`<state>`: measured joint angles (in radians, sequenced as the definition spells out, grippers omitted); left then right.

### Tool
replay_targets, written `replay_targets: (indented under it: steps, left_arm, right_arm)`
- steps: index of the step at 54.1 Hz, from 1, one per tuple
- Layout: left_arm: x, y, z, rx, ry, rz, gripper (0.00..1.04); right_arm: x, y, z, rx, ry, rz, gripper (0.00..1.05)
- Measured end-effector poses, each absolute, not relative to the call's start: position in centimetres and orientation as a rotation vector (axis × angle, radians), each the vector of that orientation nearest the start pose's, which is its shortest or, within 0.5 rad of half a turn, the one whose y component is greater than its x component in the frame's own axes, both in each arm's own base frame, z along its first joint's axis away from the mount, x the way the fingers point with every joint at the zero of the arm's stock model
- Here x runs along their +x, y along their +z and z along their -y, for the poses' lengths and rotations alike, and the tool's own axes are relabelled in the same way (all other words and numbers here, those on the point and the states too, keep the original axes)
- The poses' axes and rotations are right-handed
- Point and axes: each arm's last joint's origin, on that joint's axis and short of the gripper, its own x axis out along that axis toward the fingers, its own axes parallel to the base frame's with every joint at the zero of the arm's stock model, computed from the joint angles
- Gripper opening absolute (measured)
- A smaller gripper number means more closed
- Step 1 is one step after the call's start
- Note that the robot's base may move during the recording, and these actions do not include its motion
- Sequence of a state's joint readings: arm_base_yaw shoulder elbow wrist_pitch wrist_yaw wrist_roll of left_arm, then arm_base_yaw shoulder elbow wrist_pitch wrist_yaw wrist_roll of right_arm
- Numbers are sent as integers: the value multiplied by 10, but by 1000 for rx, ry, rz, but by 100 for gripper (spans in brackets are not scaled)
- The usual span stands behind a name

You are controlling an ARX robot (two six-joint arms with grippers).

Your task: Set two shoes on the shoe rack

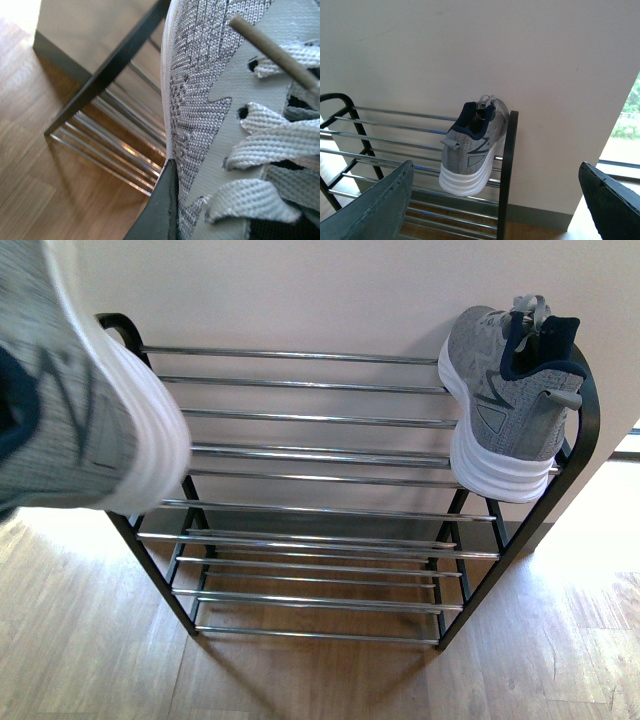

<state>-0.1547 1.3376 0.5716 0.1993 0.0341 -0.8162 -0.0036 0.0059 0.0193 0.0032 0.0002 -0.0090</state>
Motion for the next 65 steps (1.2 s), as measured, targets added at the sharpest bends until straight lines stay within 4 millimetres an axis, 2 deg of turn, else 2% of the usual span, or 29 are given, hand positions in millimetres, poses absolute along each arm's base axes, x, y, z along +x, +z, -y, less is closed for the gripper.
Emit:
replay_targets:
  steps: [6, 10, 15, 26, 31, 41, 57, 65]
  left_arm:
    - [281, 158, 59, -699, 54, -819, 2]
    - [297, 149, 69, -668, 29, -919, 2]
    - [313, 151, 79, -633, -24, -958, 2]
    - [355, 172, 104, -577, -158, -978, 2]
    - [365, 175, 115, -555, -186, -996, 2]
    - [388, 175, 149, -508, -279, -1046, 2]
    - [409, 178, 175, -500, -355, -1059, 2]
    - [422, 167, 188, -495, -366, -1083, 2]
  right_arm:
    - [97, 170, 0, -9, -4, 17, 96]
    - [97, 170, 0, -9, -4, 17, 96]
    - [97, 170, 0, -9, -4, 17, 95]
    - [97, 170, 0, -9, -4, 17, 96]
    - [97, 170, 0, -9, -4, 17, 96]
    - [97, 170, 0, -8, -4, 17, 96]
    - [97, 170, 0, -8, -4, 17, 95]
    - [97, 170, 0, -8, -4, 17, 96]
